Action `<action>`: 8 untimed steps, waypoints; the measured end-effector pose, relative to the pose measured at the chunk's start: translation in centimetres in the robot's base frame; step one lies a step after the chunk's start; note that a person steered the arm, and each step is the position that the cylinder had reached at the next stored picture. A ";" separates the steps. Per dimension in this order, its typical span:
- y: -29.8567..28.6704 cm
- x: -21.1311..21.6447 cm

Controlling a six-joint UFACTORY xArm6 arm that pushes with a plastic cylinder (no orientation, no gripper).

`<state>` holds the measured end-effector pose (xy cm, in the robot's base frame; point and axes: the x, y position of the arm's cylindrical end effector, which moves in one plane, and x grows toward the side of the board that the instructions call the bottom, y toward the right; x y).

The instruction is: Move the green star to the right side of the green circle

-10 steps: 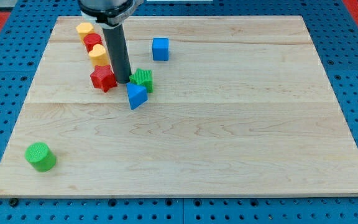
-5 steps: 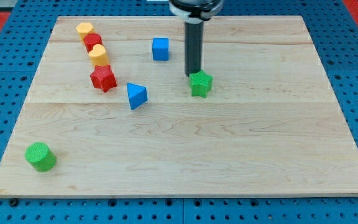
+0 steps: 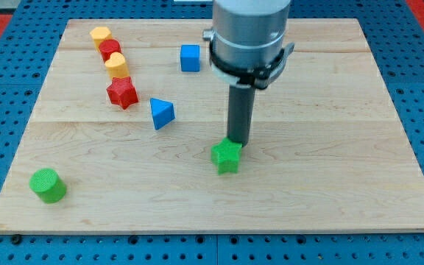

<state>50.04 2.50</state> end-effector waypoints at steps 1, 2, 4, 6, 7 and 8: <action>-0.1 2.6; 1.4 3.1; -3.9 7.7; -8.6 4.3; -10.6 3.9; -14.0 4.1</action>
<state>54.14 -11.46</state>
